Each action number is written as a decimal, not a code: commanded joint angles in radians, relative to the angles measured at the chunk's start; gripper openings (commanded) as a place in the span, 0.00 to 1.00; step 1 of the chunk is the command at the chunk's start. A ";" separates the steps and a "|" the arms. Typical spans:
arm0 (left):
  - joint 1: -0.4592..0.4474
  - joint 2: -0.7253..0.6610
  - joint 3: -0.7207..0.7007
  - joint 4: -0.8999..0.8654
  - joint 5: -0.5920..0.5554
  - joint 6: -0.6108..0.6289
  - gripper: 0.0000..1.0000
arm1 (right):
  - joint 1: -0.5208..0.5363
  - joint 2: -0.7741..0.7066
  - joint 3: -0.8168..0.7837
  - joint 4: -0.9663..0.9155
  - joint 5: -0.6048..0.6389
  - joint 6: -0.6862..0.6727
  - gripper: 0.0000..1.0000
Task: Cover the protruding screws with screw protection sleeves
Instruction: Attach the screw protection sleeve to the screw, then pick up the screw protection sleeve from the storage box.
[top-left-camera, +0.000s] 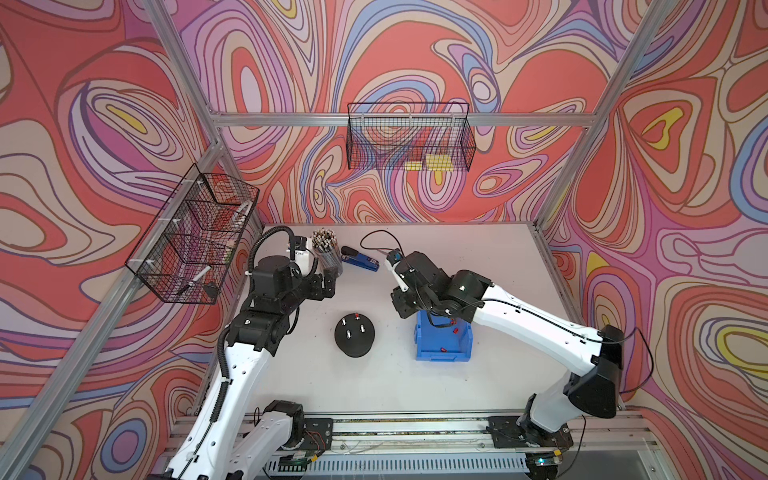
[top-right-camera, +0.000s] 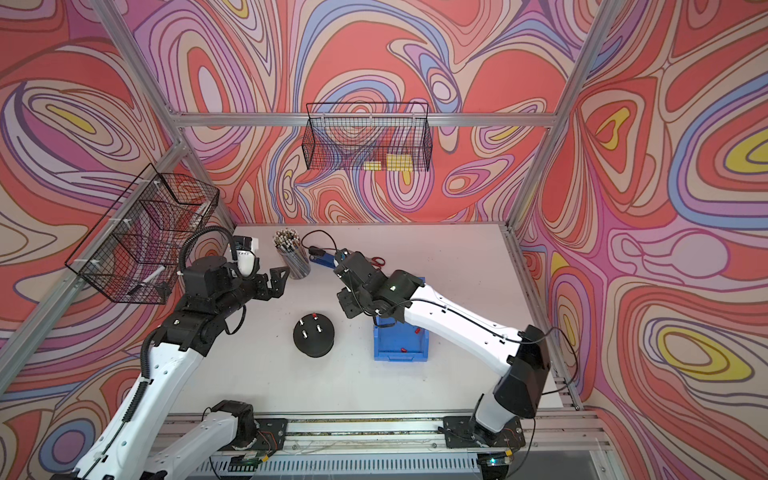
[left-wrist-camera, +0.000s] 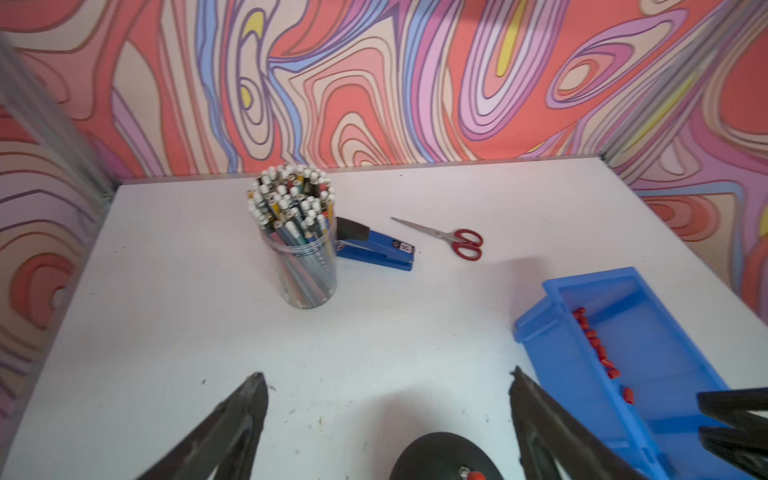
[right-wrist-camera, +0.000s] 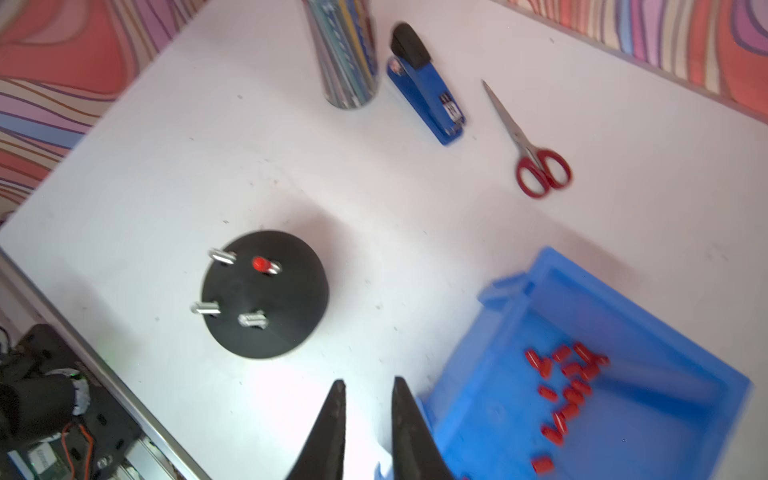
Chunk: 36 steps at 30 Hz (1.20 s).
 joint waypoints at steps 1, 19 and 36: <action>-0.058 0.037 0.058 0.042 0.091 -0.017 0.91 | 0.001 0.016 -0.071 -0.204 0.132 0.142 0.22; -0.079 0.121 0.010 0.046 0.008 -0.012 0.91 | -0.098 0.130 -0.232 -0.158 0.159 0.231 0.20; -0.080 0.139 0.006 0.037 -0.002 -0.011 0.90 | -0.182 0.233 -0.278 -0.063 0.232 0.270 0.21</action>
